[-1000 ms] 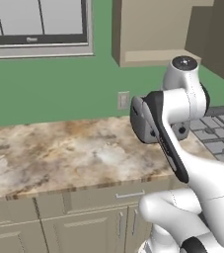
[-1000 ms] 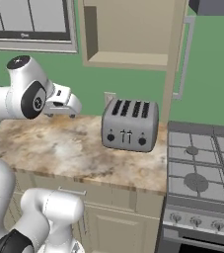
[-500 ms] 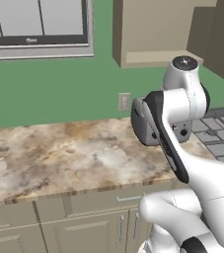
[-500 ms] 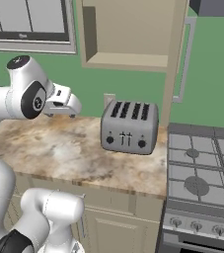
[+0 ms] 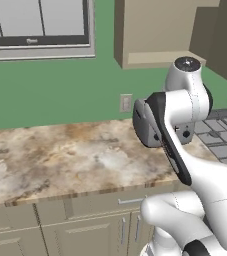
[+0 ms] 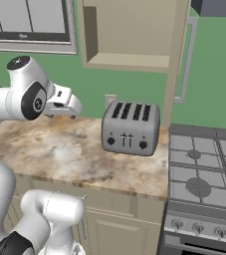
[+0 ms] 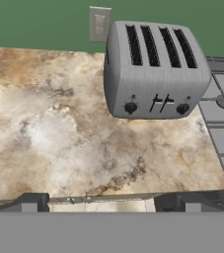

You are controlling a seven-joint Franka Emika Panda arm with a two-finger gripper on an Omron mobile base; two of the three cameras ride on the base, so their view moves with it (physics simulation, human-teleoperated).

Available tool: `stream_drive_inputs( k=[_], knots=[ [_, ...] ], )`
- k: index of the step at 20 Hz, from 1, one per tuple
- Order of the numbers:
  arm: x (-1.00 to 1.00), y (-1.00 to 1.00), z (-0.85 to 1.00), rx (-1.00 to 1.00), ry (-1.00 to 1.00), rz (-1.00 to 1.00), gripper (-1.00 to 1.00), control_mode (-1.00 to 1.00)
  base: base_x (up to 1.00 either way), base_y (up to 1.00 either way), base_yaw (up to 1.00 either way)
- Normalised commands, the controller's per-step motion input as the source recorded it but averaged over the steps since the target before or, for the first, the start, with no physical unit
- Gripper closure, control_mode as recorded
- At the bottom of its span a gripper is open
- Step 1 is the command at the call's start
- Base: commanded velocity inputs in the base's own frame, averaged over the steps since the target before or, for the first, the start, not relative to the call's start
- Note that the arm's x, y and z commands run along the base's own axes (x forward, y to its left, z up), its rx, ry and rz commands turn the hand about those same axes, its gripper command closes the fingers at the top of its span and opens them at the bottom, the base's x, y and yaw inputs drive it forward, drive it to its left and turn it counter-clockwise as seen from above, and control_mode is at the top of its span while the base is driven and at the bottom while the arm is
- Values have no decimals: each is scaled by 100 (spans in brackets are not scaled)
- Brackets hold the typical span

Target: Open the cabinet. Pick the spray and place it next to the sink. Then close the cabinet.

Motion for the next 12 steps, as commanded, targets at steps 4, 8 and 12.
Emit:
stream_drive_inputs(
  k=[4, 8, 12],
  knots=[
    [0, 0, 0, 0, 0, 0, -100, 100, 0, 0, 0],
    [0, 0, 0, 0, 0, 0, -100, 100, 0, 0, 0],
    [0, 0, 0, 0, 0, 0, -100, -100, 0, 0, 0]
  ],
)
